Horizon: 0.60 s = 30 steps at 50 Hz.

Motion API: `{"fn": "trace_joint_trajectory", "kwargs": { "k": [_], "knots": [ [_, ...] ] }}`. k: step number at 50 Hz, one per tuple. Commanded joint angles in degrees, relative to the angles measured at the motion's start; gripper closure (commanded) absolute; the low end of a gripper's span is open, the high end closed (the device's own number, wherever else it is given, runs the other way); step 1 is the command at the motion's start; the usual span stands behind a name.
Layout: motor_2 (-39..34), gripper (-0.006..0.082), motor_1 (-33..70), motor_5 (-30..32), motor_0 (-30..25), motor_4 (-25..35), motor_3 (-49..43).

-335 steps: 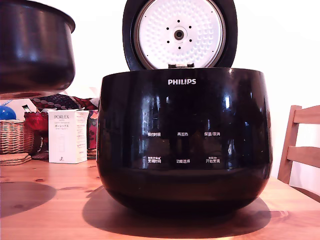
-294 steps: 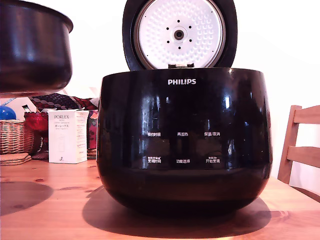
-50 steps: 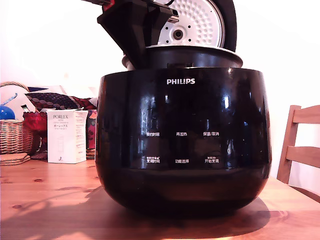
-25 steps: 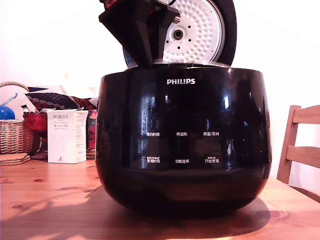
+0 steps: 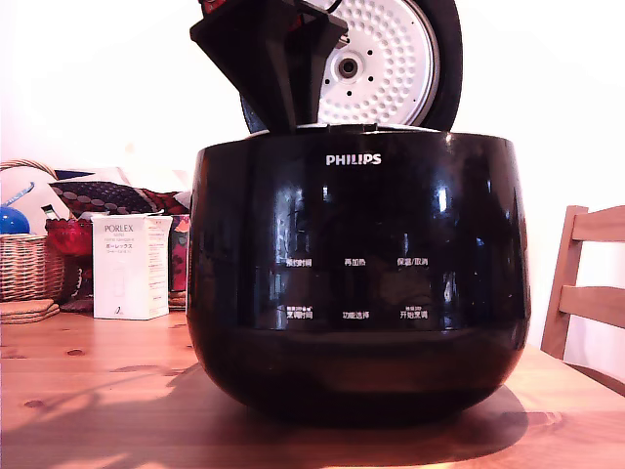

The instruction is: Place the pot you are holding inside the rice cooker

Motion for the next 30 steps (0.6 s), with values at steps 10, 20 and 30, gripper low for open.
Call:
{"fn": "trace_joint_trajectory", "kwargs": {
  "k": [10, 20, 30],
  "knots": [
    [1.3, 0.0564, -2.4, -3.3, -0.3, 0.1, 0.0],
    [1.3, 0.0564, -3.9, -5.0, -0.3, -0.3, 0.0],
    [1.3, 0.0572, -5.0, -7.6, -0.3, -0.7, 0.0]
  ]
}}
